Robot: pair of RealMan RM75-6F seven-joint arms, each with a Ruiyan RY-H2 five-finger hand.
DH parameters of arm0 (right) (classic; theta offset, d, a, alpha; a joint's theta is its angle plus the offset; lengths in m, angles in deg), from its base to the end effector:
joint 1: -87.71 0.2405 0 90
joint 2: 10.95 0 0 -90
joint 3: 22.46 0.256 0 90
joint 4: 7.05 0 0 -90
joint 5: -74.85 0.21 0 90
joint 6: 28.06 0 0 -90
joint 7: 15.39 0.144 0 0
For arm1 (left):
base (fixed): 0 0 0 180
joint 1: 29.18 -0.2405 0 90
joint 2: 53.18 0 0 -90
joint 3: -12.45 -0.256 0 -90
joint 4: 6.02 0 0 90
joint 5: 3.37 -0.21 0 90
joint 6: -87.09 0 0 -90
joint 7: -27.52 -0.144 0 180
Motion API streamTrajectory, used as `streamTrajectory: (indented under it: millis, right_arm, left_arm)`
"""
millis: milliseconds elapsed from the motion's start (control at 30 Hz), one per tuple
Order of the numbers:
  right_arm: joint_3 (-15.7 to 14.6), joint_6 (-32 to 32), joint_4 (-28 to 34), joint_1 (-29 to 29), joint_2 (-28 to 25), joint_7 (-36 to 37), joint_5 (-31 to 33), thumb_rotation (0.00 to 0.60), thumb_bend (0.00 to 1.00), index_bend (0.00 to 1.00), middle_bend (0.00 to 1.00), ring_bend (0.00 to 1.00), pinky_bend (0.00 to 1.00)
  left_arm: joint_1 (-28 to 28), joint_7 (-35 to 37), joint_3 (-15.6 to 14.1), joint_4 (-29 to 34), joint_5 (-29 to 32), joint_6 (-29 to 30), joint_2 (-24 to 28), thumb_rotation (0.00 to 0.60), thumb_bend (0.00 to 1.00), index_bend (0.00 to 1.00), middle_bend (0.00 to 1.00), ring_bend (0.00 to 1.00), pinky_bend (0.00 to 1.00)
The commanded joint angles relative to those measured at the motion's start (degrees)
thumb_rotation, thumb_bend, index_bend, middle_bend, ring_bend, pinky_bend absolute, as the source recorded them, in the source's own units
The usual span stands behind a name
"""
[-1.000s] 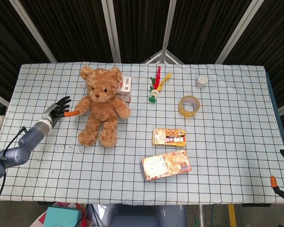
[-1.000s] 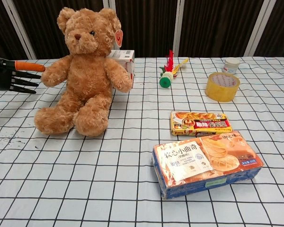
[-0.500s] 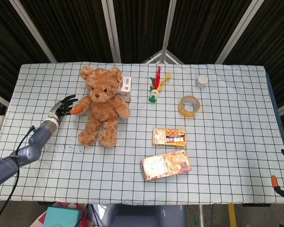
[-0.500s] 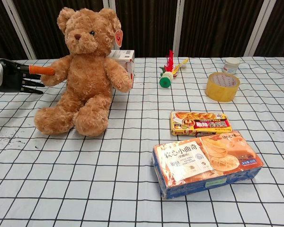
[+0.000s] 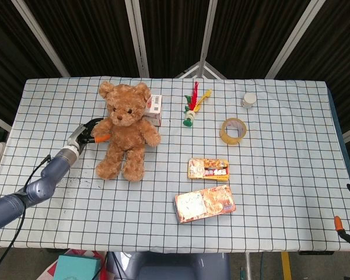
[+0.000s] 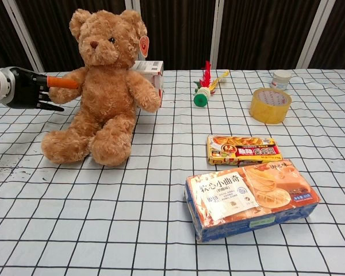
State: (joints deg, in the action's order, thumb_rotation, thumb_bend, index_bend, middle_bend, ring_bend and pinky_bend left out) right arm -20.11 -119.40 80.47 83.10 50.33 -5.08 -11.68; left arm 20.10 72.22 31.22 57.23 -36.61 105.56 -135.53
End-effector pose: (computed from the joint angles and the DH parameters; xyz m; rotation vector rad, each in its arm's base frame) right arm -0.3472 -0.1245 0.1966 1.2292 -0.9424 0.8886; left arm -0.2225 0.4390 0.0335 -0.7195 -2.2915 -1.1392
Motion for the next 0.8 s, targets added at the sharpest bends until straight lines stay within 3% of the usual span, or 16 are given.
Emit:
streamTrajectory:
  millis: [33,167,433,800]
  right_arm:
    - [0.0,0.0,0.0,0.0,-0.1,0.1,-0.1,0.6,0.42,0.03,0.11,0.19,0.04]
    - [0.0,-0.1,0.0,0.0,-0.1,0.3,-0.2,0.6,0.42,0.03,0.11,0.19,0.04]
    - [-0.1,0.0,0.6,-0.1,-0.3,-0.1,-0.2,0.6,0.42,0.03,0.11,0.19,0.04]
    - [-0.1,0.4,1.0,-0.2,-0.6,0.1,0.4,0.6,0.42,0.03,0.11,0.19,0.04]
  left_arm:
    - [0.3,-1.2,0.1,0.7,0.4,0.7,-0.1,0.6,0.34,0.17,0.17,0.0,0.03]
    - [0.2,-2.4,1.0,1.1,1.4,3.9,-0.8,0.6,0.41,0.27,0.27,0.0,0.04]
    - [-0.4,-4.9,1.5,1.4,4.6,6.5,-1.7,0.6,0.41,0.27,0.25,0.0,0.04]
    - [0.1,-8.6,1.6,1.5,7.5,7.3,-2.6,0.6,0.48,0.34,0.33,0.0,0.04]
